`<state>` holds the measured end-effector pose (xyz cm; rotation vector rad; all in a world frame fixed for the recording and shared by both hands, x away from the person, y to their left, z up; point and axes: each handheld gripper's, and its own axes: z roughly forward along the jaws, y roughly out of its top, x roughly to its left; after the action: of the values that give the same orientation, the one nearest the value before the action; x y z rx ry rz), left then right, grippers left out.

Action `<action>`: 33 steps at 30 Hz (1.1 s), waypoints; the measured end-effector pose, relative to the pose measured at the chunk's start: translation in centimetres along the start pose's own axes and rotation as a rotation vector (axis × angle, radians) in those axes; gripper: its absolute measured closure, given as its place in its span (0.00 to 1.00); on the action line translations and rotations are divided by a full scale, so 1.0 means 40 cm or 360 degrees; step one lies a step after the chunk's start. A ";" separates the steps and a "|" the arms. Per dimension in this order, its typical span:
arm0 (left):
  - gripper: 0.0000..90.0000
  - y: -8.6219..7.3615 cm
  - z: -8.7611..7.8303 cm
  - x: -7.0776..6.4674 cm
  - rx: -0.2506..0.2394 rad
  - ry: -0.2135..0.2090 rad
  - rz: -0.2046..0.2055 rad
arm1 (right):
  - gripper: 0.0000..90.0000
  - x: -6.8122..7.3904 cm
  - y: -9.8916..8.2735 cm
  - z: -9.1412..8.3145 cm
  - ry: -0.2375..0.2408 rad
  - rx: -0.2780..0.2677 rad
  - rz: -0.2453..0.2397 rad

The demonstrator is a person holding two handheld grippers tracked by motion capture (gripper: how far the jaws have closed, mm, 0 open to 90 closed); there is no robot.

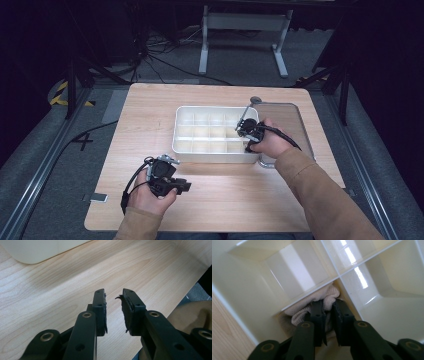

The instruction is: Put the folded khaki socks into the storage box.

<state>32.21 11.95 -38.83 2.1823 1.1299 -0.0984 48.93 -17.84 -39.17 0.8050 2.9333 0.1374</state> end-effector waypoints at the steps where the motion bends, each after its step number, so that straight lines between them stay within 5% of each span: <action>1: 0.82 0.000 0.000 0.000 0.0000 0.0000 0.0000 | 0.84 0.000 0.000 0.000 0.0000 0.0000 0.0000; 14: 0.81 0.002 0.000 0.001 -0.0003 -0.0005 0.0001 | 0.72 0.005 -0.042 -0.106 -0.0026 -0.0216 0.0039; 21: 0.81 0.000 -0.004 0.003 -0.0004 -0.0011 0.0008 | 0.70 0.028 -0.103 -0.175 0.0026 -0.0490 0.0059; 33: 0.81 0.001 -0.011 -0.002 -0.0017 -0.0028 0.0024 | 0.66 0.090 -0.179 -0.233 0.0100 -0.0648 -0.0013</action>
<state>32.09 12.13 -38.41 2.1761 1.1016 -0.1049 41.16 -22.70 -30.96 0.7319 2.8128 0.7420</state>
